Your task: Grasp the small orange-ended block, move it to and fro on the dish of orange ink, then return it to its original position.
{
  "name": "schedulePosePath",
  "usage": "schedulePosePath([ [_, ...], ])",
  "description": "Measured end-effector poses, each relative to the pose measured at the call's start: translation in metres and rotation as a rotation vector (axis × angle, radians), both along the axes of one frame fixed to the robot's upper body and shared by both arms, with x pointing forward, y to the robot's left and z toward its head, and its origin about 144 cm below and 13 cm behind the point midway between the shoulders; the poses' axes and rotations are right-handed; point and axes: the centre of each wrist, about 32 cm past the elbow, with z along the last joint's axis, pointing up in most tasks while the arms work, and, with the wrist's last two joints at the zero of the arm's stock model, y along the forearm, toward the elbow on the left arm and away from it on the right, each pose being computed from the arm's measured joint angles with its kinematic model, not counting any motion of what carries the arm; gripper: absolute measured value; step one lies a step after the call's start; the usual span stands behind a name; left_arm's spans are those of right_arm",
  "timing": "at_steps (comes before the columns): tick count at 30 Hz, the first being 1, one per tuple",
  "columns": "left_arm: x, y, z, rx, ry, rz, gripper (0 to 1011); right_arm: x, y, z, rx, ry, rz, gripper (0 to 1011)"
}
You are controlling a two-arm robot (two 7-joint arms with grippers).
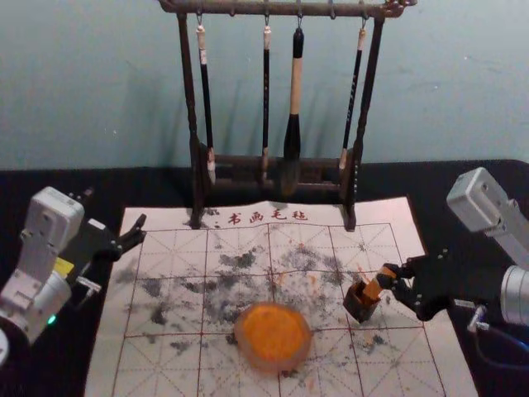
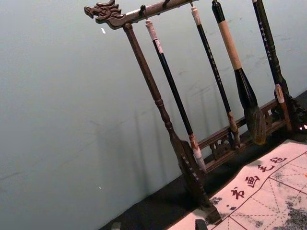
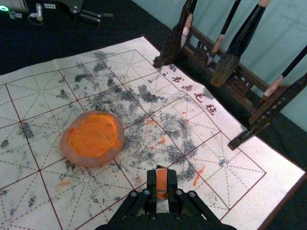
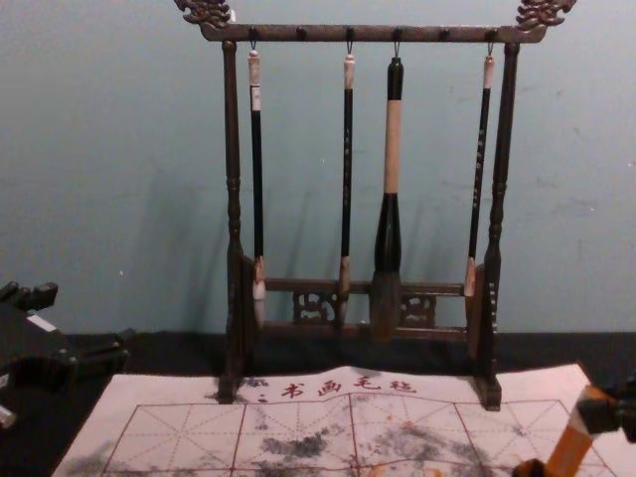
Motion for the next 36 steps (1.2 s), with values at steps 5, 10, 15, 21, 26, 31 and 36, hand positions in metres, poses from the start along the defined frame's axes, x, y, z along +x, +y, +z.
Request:
schedulePosePath([
  [5,0.0,0.0,0.0,0.0,0.0,0.0,1001,0.002,0.001,-0.004,-0.003,0.012,0.002,85],
  [10,0.0,0.0,0.0,0.0,0.0,0.0,1001,0.004,0.002,-0.007,-0.009,0.024,0.007,85],
  [15,0.0,0.0,0.0,0.0,0.0,0.0,1001,0.007,0.003,-0.012,-0.011,0.038,0.008,85],
  [21,0.0,0.0,0.0,0.0,0.0,0.0,1001,0.012,0.005,-0.019,-0.016,0.055,0.008,85],
  [26,0.0,0.0,0.0,0.0,0.0,0.0,1001,0.016,0.008,-0.024,-0.022,0.062,0.009,85],
  [31,0.0,0.0,0.0,0.0,0.0,0.0,1001,0.02,0.011,-0.029,-0.028,0.071,0.008,85],
  [36,0.0,0.0,0.0,0.0,0.0,0.0,1001,0.021,0.012,-0.031,-0.031,0.072,0.001,85],
])
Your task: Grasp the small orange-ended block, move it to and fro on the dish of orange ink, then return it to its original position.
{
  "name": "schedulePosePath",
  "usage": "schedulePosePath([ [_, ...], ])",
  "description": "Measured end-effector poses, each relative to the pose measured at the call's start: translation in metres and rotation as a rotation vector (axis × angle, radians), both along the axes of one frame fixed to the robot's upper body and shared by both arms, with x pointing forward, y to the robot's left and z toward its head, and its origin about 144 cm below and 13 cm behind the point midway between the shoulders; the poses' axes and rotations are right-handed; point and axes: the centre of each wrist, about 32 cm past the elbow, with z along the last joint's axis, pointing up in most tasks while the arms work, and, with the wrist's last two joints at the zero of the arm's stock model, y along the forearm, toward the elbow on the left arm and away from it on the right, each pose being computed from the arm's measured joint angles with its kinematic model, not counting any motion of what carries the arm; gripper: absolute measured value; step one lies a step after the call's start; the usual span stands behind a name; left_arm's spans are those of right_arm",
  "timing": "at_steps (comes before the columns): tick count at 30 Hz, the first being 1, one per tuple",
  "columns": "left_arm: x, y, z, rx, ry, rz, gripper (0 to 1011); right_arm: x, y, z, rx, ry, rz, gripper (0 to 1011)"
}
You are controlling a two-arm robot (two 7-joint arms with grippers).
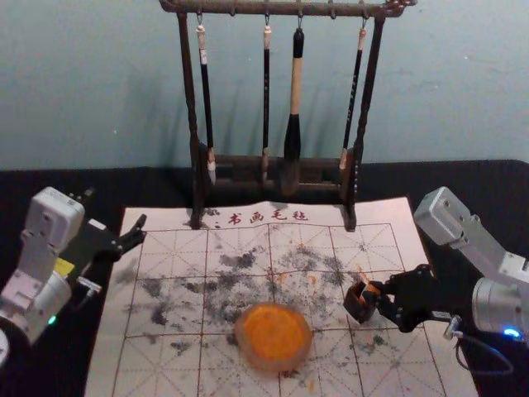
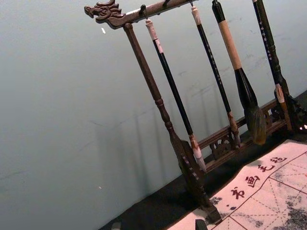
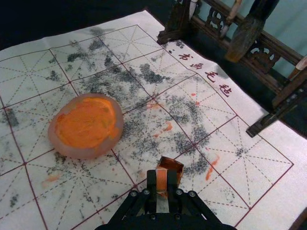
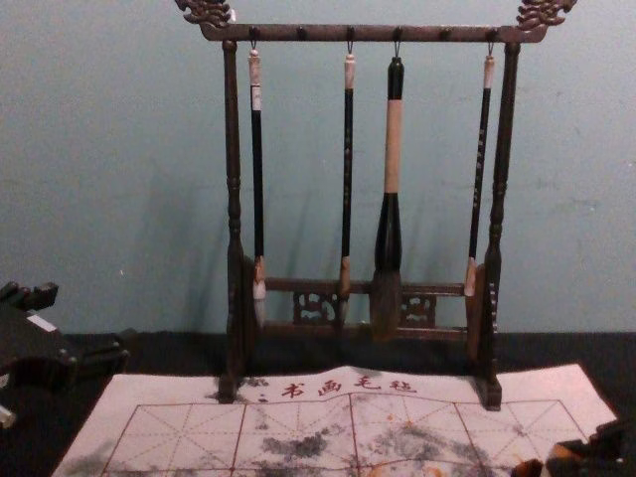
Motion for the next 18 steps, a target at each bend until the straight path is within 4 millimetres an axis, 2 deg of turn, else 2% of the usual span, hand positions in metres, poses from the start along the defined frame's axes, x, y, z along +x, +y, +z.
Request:
schedulePosePath([
  [18,0.0,0.0,0.0,0.0,0.0,0.0,1001,0.0001,-0.0003,-0.0001,-0.001,-0.003,-0.004,104],
])
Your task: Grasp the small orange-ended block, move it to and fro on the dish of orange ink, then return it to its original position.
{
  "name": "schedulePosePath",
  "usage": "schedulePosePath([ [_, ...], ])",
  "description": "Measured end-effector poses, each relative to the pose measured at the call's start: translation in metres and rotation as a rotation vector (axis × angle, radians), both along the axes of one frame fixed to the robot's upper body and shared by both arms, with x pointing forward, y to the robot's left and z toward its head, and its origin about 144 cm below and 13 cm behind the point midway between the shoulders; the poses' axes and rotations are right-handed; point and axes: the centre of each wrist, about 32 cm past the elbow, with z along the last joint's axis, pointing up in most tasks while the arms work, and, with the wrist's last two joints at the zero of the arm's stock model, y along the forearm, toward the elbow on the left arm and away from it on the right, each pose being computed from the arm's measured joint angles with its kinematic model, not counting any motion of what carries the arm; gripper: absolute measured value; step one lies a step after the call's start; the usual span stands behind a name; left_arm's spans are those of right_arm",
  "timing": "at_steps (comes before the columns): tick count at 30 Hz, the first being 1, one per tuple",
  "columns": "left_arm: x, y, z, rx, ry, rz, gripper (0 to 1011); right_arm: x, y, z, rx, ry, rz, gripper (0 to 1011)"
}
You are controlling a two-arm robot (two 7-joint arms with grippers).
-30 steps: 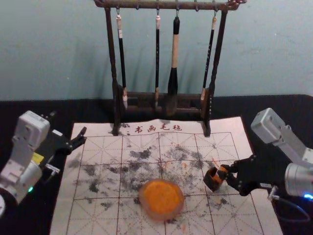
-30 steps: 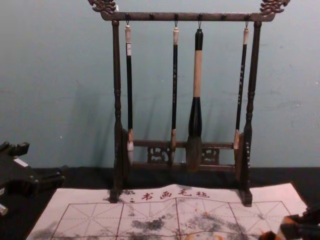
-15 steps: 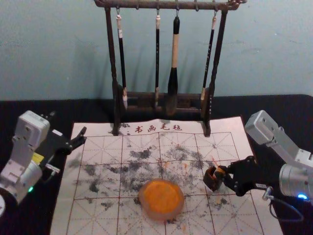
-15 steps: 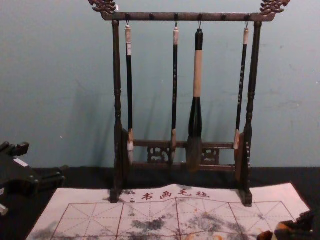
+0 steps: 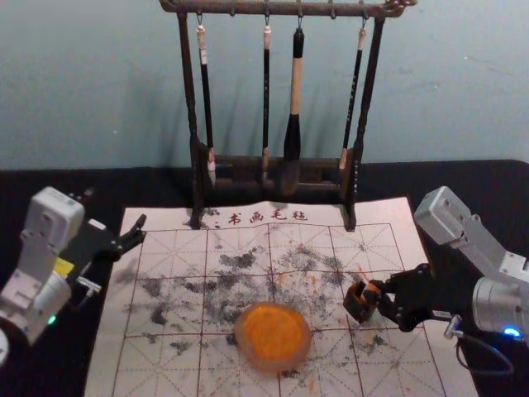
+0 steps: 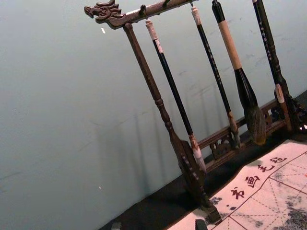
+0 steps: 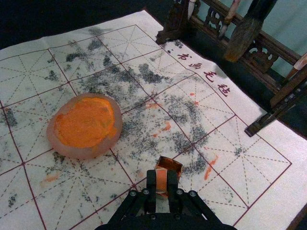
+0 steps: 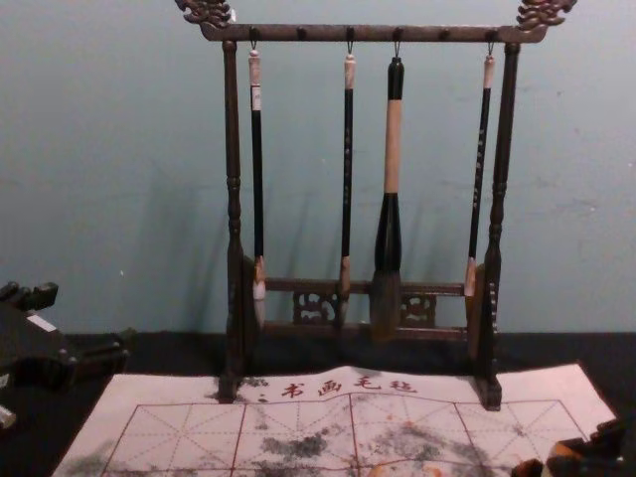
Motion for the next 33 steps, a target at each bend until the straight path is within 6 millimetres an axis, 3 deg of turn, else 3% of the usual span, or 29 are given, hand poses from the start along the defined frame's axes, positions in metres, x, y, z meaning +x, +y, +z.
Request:
schedulePosePath([
  [13,0.0,0.0,0.0,0.0,0.0,0.0,1001,0.0,0.0,0.0,0.0,0.0,0.001,483],
  [15,0.0,0.0,0.0,0.0,0.0,0.0,1001,0.0,0.0,0.0,0.0,0.0,0.001,585],
  [21,0.0,0.0,0.0,0.0,0.0,0.0,1001,0.0,0.0,0.0,0.001,0.001,0.001,741],
  [24,0.0,0.0,0.0,0.0,0.0,0.0,1001,-0.001,0.0,0.001,0.002,-0.007,0.003,870],
  [26,0.0,0.0,0.0,0.0,0.0,0.0,1001,-0.001,0.0,0.003,0.009,-0.033,-0.004,870],
  [30,0.0,0.0,0.0,0.0,0.0,0.0,1001,-0.004,0.0,0.007,0.046,-0.101,-0.03,1000],
  [33,0.0,0.0,0.0,0.0,0.0,0.0,1001,-0.006,-0.001,0.01,0.081,-0.175,-0.08,1002],
])
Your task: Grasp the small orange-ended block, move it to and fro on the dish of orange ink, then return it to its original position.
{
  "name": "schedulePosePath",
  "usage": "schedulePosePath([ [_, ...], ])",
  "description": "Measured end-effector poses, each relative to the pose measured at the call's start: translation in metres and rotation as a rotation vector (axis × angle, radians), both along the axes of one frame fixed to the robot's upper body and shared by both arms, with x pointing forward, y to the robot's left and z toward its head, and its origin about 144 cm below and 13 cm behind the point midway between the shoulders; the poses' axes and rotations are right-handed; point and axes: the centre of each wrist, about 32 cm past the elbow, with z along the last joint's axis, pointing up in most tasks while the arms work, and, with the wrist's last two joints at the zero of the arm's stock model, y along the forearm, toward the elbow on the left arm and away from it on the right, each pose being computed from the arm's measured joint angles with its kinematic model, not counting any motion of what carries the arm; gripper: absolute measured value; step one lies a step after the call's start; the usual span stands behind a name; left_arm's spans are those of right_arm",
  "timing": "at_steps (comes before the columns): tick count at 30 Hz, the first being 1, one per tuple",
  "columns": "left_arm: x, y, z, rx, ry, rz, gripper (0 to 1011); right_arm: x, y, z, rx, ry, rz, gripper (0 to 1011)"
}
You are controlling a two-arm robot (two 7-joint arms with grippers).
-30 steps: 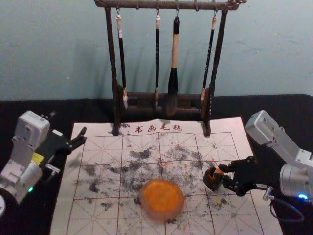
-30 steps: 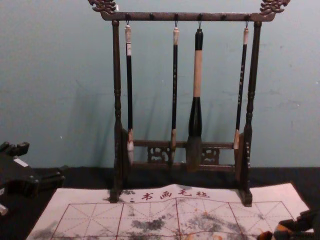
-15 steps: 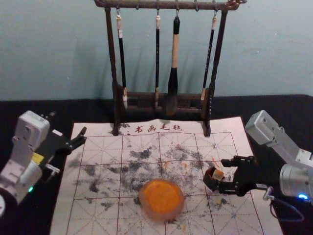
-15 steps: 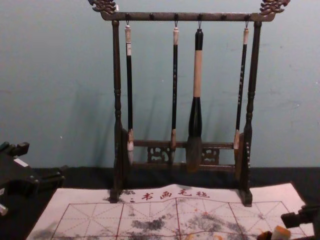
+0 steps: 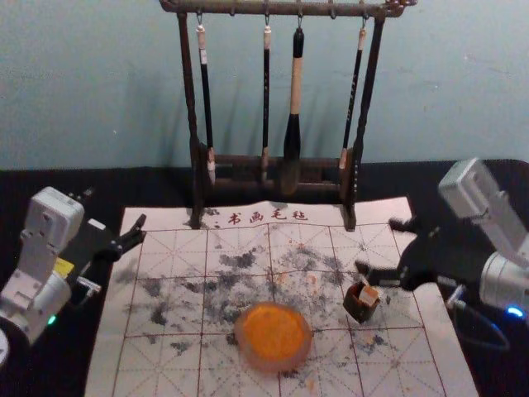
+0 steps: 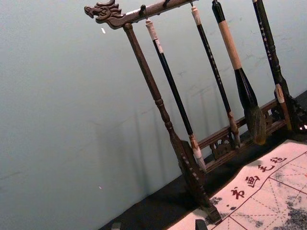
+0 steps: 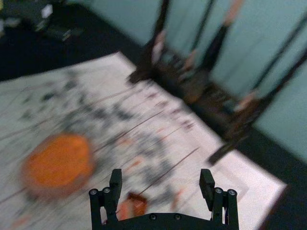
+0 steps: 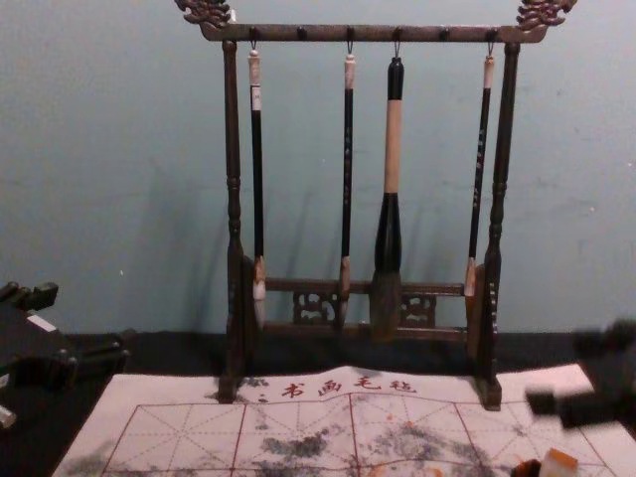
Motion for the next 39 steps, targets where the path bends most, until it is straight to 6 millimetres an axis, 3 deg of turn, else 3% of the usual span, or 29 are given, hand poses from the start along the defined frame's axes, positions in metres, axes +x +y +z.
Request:
schedulePosePath([
  [7,0.0,0.0,0.0,0.0,0.0,0.0,1001,-0.012,0.005,-0.008,-0.023,-0.229,-0.213,1000],
  [11,0.0,0.0,0.0,0.0,0.0,0.0,1001,-0.02,0.01,-0.024,-0.113,-0.312,-0.348,1000],
  [21,0.0,0.0,0.0,0.0,0.0,0.0,1001,-0.036,0.018,-0.068,-0.249,-0.344,-0.537,1000],
  [39,0.0,0.0,0.0,0.0,0.0,0.0,1001,-0.036,0.016,-0.076,-0.239,-0.317,-0.589,1000],
])
